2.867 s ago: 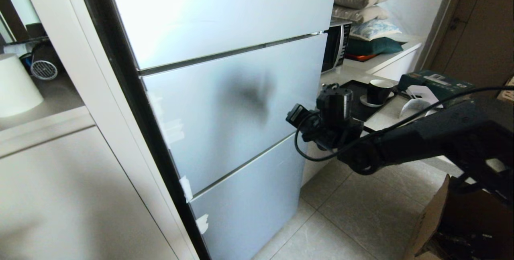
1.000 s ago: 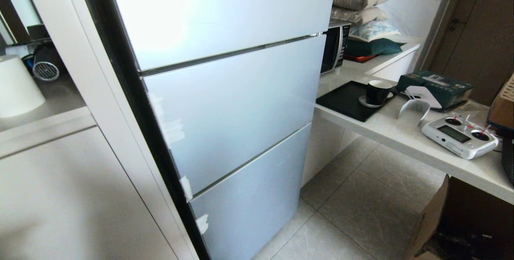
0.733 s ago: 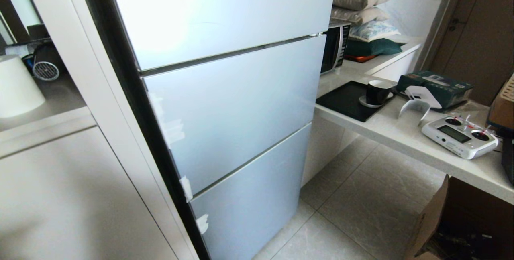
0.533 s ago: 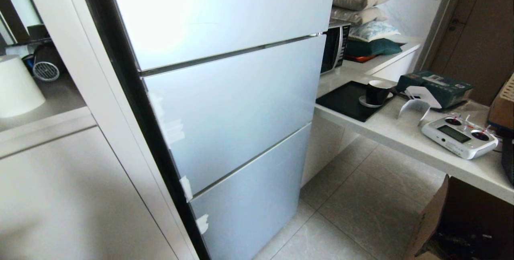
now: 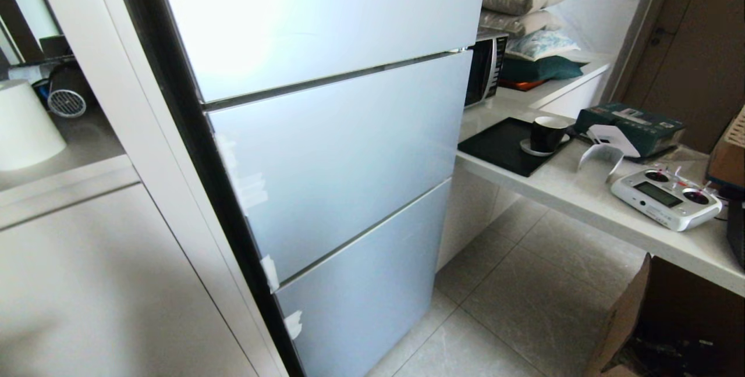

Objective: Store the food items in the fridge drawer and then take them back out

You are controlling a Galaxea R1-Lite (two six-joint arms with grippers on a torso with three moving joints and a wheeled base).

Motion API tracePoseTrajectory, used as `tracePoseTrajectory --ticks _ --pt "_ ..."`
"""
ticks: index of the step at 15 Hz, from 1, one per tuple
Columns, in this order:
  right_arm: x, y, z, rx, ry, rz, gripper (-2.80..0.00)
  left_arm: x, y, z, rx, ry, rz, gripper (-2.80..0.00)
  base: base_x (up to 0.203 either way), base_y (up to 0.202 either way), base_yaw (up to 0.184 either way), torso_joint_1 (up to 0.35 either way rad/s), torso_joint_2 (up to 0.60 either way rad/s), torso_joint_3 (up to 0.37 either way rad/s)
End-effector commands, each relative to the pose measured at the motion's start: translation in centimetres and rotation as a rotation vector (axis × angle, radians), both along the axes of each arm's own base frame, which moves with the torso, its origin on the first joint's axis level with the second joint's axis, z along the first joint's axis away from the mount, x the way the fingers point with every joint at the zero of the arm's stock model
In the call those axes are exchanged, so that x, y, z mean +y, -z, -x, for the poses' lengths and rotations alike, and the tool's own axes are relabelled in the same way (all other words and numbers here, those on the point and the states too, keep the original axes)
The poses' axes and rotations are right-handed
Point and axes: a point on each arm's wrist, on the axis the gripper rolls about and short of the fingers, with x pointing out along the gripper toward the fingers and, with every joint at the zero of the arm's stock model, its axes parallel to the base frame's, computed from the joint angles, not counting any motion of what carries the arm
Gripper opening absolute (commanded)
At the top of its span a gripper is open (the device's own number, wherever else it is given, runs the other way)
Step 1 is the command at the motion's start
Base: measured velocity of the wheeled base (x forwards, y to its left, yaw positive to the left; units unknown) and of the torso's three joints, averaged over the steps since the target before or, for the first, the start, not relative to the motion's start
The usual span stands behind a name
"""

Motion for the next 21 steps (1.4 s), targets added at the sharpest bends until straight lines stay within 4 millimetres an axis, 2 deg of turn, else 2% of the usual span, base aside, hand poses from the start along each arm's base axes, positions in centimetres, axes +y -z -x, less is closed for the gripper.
tracePoseTrajectory --ticks 1,12,15,17,19,21 --pt "0.0 0.0 0.0 0.002 -0.001 0.002 -2.80 0.0 0.0 0.0 -0.001 0.000 0.000 -2.80 0.000 0.000 0.000 0.000 0.00 0.000" --pt "0.0 0.0 0.0 0.002 -0.001 0.002 -2.80 0.0 -0.2 0.0 -0.019 -0.002 0.002 -2.80 0.000 0.000 0.000 0.000 0.00 0.000" --pt "0.0 0.0 0.0 0.003 -0.001 0.001 -2.80 0.0 -3.5 0.4 -0.143 0.020 0.009 -2.80 0.000 0.000 0.000 0.000 0.00 0.000" --pt "0.0 0.0 0.0 0.003 -0.001 0.001 -2.80 -0.1 -6.2 -0.6 -0.140 0.039 0.033 -2.80 0.000 0.000 0.000 0.000 0.00 0.000" --pt "0.0 0.0 0.0 0.002 -0.001 0.002 -2.80 -0.1 -8.9 -2.7 -0.104 0.051 0.066 -2.80 0.000 0.000 0.000 0.000 0.00 0.000" --pt "0.0 0.0 0.0 0.002 -0.001 0.002 -2.80 -0.2 -10.7 -6.2 -0.028 0.053 0.111 -2.80 0.000 0.000 0.000 0.000 0.00 0.000"
